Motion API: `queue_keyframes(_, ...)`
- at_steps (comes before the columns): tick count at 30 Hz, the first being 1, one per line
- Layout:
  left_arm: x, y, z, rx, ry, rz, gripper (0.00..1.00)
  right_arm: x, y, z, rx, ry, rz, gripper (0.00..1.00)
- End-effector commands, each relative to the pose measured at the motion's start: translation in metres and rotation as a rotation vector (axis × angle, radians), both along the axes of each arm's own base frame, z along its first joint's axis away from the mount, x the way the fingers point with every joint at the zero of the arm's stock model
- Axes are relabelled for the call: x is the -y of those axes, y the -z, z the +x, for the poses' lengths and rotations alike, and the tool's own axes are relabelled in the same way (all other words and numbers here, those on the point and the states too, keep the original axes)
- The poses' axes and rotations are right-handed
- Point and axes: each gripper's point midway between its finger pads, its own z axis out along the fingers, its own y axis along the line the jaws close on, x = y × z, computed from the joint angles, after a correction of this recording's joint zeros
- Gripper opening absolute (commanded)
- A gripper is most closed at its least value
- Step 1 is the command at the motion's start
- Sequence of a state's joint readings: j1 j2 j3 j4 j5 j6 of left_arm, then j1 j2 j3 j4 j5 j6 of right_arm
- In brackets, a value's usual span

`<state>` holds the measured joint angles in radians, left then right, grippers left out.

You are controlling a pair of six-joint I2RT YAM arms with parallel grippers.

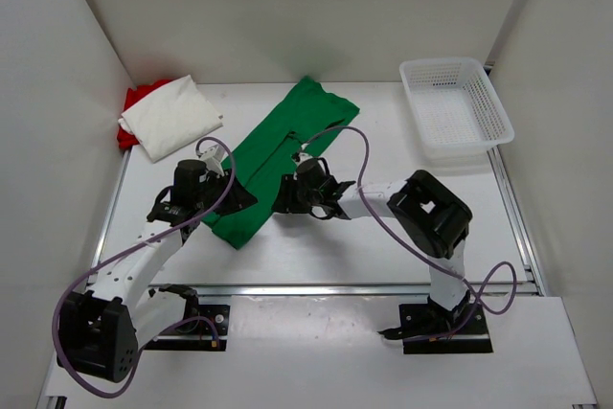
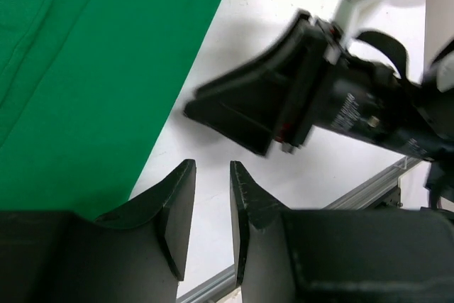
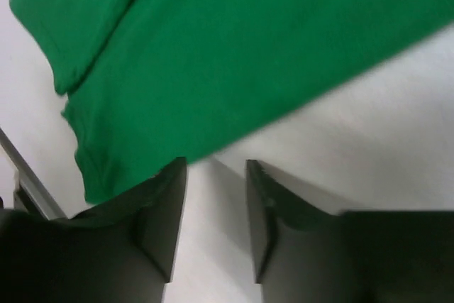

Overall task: Fold and stack the t-shirts
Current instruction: Rotate the tshirt 90 degrees

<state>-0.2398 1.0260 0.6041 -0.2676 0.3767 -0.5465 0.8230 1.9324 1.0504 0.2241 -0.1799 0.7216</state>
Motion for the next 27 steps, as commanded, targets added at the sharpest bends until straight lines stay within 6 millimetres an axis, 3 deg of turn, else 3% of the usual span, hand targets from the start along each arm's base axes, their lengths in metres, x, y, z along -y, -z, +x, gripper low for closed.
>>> queue_keyframes(1,0.001,-0.013,0.003,0.040,0.002,0.000,0.37,-0.002,0.029,0.021,-0.018,0.108,-0.062,0.35)
queue_keyframes(4,0.002,-0.008,0.001,0.023,0.005,-0.003,0.37,-0.002,0.045,0.024,-0.037,0.109,-0.121,0.24)
queue_keyframes(6,0.000,-0.010,0.005,0.041,0.002,0.004,0.37,0.003,0.051,0.021,-0.055,0.106,-0.127,0.04)
queue_keyframes(8,0.007,-0.009,0.003,0.034,0.020,-0.005,0.37,0.010,0.035,0.020,-0.027,0.104,-0.051,0.00)
queue_keyframes(9,0.007,-0.006,0.002,0.022,0.021,-0.003,0.37,0.028,0.046,0.008,-0.058,0.110,-0.067,0.00)
queue_keyframes(10,0.012,-0.003,0.000,0.020,0.034,0.001,0.37,0.038,0.026,0.014,-0.024,0.118,-0.034,0.00)
queue_keyframes(11,0.017,-0.004,0.000,0.021,0.049,0.000,0.38,0.056,0.021,0.001,-0.024,0.117,-0.040,0.00)
queue_keyframes(12,0.022,0.000,-0.002,0.012,0.063,0.009,0.37,0.084,0.031,-0.006,-0.044,0.122,-0.075,0.01)
queue_keyframes(13,0.032,0.004,-0.008,-0.001,0.096,0.005,0.38,0.101,0.011,-0.004,-0.024,0.112,-0.053,0.01)
queue_keyframes(14,0.038,0.011,-0.012,-0.013,0.115,0.010,0.37,0.124,0.011,-0.015,-0.044,0.121,-0.073,0.00)
queue_keyframes(16,0.048,0.023,-0.023,-0.053,0.154,0.014,0.37,0.168,0.003,-0.015,-0.042,0.132,-0.072,0.00)
queue_keyframes(17,0.055,0.032,-0.031,-0.086,0.183,0.009,0.36,0.187,-0.001,-0.020,-0.057,0.151,-0.058,0.04)
queue_keyframes(20,0.058,0.053,-0.049,-0.134,0.209,0.037,0.41,0.213,-0.008,-0.026,-0.027,0.129,-0.081,0.35)
queue_keyframes(22,0.054,0.069,-0.064,-0.178,0.221,0.053,0.44,0.227,-0.007,-0.033,-0.049,0.169,-0.120,0.43)
queue_keyframes(25,0.048,0.084,-0.080,-0.229,0.239,0.065,0.51,0.243,-0.015,-0.046,-0.027,0.252,-0.120,0.45)
queue_keyframes(26,0.053,0.085,-0.089,-0.242,0.267,0.059,0.52,0.251,-0.002,-0.060,-0.069,0.287,-0.146,0.45)
queue_keyframes(27,0.055,0.093,-0.100,-0.264,0.285,0.064,0.54,0.254,-0.005,-0.065,-0.057,0.309,-0.152,0.44)
